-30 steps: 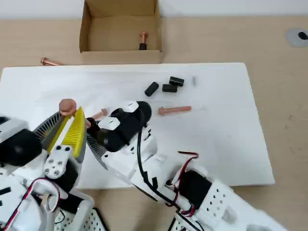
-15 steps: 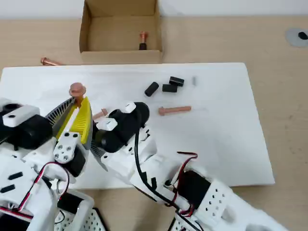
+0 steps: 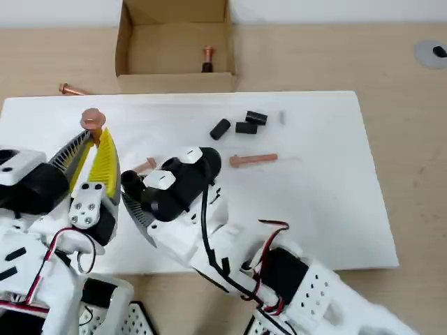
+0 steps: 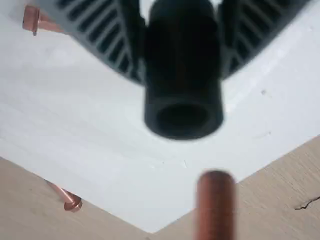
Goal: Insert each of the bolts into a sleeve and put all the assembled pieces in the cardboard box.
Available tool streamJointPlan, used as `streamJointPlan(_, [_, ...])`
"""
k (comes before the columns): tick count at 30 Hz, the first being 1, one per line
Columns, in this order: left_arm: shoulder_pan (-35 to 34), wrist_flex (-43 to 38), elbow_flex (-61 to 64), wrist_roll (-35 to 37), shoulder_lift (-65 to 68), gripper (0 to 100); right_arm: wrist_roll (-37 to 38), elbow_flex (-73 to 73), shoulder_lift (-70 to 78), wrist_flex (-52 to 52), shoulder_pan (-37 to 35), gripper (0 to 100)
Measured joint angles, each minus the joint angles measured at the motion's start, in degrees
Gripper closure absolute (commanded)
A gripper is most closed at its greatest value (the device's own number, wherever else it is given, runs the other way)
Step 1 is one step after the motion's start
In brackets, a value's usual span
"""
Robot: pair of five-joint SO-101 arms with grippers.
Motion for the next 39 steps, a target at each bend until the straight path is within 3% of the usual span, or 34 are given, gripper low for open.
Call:
streamJointPlan(17, [-0.1,-2.3,0.4,16.3,0.2,100,0.0,0.0,0.0,0.0,0.1,98.9])
streamJointPlan(39, [4.9,0.7,0.4,16.9,-0.4,100,0.0,0.0,0.0,0.0,0.1,98.9])
